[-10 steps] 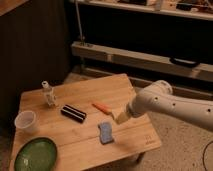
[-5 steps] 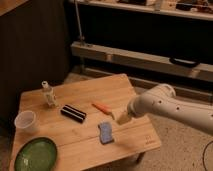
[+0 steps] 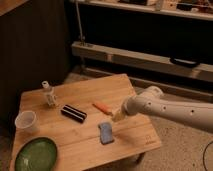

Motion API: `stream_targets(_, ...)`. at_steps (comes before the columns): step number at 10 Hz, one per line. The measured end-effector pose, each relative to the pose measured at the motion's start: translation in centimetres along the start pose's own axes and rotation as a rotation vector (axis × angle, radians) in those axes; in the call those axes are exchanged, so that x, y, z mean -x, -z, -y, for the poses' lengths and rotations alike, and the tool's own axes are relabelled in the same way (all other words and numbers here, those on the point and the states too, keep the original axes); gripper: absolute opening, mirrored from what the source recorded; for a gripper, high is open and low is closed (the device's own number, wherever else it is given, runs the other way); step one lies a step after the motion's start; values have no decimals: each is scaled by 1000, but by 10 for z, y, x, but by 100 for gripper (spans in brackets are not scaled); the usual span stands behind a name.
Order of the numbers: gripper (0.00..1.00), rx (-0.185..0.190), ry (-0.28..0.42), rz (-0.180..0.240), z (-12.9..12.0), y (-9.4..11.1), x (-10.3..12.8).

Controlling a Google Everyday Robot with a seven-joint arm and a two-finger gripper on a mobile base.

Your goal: Place the pepper in the ceramic bowl

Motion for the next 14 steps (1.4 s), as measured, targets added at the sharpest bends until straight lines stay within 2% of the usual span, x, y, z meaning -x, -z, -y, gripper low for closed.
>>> stream_targets(5, 80, -3, 108, 38, -6, -22, 6)
stream_targets(9, 80, 5, 121, 62, -9, -59, 15)
stream_targets(12, 80, 20, 113, 113, -8, -75, 20)
stream_targets(14, 80, 29, 108, 126, -8, -82, 21)
